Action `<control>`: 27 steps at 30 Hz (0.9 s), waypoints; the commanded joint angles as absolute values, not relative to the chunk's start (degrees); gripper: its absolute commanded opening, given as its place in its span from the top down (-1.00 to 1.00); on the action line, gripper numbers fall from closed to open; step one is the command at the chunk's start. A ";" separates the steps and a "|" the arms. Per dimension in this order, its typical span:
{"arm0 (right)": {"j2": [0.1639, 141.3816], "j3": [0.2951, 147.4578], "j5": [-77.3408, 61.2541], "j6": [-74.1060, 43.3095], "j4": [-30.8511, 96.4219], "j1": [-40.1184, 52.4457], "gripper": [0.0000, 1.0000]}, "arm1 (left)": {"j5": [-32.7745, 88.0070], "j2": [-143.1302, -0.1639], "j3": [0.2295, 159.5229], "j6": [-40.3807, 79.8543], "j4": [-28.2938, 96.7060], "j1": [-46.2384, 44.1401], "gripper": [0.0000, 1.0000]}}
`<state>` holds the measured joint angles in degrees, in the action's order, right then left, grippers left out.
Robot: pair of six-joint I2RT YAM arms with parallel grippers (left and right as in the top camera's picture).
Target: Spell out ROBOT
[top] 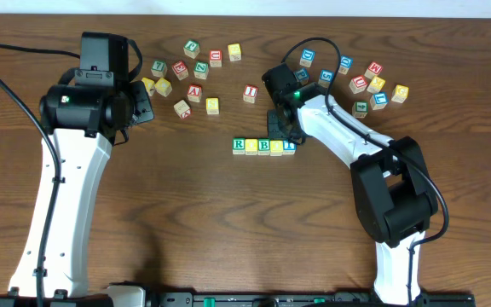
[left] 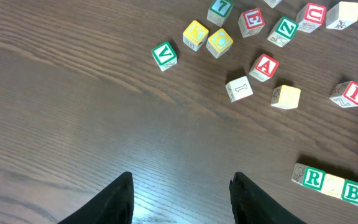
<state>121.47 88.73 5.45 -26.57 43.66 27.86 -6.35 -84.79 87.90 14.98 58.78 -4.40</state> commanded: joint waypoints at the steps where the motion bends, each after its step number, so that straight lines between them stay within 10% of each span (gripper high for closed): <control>1: 121.64 88.36 6.48 -27.40 43.81 27.83 0.98 | -6.72 -84.99 89.10 15.29 59.07 -4.43 0.02; 27: 121.64 88.36 5.61 -26.94 44.60 27.86 0.98 | -6.70 -84.99 89.10 15.27 59.07 -4.43 0.02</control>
<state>121.47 88.73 5.39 -26.55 44.36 27.86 -6.35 -84.79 87.88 14.98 58.78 -4.40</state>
